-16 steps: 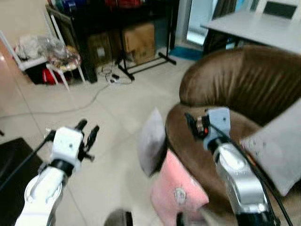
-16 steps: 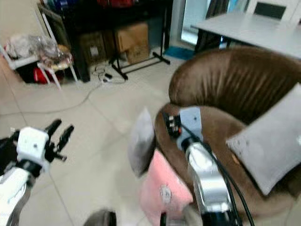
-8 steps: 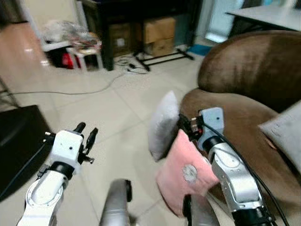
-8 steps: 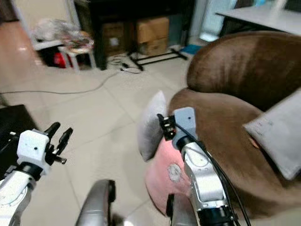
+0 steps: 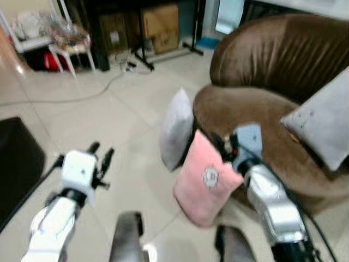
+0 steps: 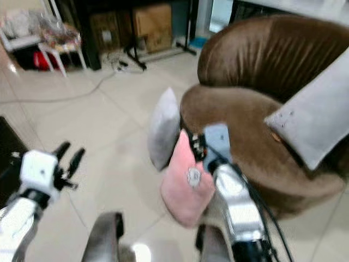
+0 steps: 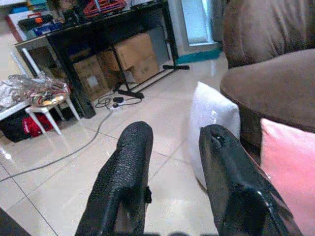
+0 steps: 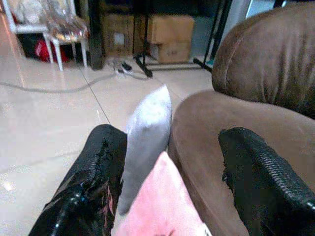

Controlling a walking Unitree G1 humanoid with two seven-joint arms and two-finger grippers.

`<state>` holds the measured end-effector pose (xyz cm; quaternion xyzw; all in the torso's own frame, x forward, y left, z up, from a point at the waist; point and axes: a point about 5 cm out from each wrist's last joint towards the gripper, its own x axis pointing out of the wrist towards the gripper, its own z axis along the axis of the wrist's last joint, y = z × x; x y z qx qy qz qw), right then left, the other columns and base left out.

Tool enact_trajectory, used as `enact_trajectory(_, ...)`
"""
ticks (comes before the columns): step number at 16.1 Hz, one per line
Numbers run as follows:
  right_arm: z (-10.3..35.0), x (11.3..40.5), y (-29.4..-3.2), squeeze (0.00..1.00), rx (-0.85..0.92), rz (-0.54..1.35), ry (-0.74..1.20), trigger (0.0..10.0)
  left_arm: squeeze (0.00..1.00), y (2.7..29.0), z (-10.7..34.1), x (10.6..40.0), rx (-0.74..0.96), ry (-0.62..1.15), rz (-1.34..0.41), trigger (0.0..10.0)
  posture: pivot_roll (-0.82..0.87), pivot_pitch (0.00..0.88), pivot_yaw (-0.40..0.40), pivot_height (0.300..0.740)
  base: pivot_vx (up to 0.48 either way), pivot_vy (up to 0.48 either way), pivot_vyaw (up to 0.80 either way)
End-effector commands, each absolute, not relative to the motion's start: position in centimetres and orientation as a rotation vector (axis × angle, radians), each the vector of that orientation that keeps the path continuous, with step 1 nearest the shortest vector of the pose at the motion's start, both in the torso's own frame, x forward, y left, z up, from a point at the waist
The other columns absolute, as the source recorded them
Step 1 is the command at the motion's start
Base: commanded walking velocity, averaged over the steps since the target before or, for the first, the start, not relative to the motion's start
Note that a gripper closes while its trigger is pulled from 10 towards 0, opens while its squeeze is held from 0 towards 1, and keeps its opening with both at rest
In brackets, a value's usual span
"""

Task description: Move the pillow to the sofa from floor

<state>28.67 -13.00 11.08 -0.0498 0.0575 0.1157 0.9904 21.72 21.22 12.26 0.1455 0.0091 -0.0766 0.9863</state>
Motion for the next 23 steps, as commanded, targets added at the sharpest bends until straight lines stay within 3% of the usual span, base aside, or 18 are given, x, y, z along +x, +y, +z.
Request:
enact_trajectory(1,11.5,28.9,-13.6,0.0,-0.112,0.213,0.098,10.0,0.0,21.0,12.7,22.0,0.294,-0.005,-0.156,10.0,-0.01,0.0,-0.004,0.565,0.274,0.0,0.0)
enact_trajectory(7,11.1,29.0,-14.5,0.0,-0.13,0.156,0.098,10.0,0.0,21.9,12.5,21.5,0.323,0.004,-0.148,10.0,-0.01,0.0,-0.003,0.565,0.284,0.0,0.0)
enact_trajectory(11,10.1,28.9,-16.6,0.0,-0.109,0.047,0.134,10.0,0.0,22.6,12.0,20.8,0.308,0.007,-0.097,10.0,-0.01,0.0,-0.011,0.565,0.284,0.0,0.0)
enact_trajectory(16,10.1,28.7,-15.0,0.0,-0.065,0.245,0.145,10.0,0.0,22.2,11.9,20.6,0.308,-0.006,-0.112,10.0,-0.01,0.0,-0.023,0.565,0.277,0.0,0.0)
enact_trajectory(23,10.0,29.0,-15.1,0.0,-0.101,0.262,0.132,10.0,0.0,22.0,12.0,20.6,0.308,-0.02,-0.118,10.0,0.02,0.0,-0.039,0.565,0.231,0.0,0.34)
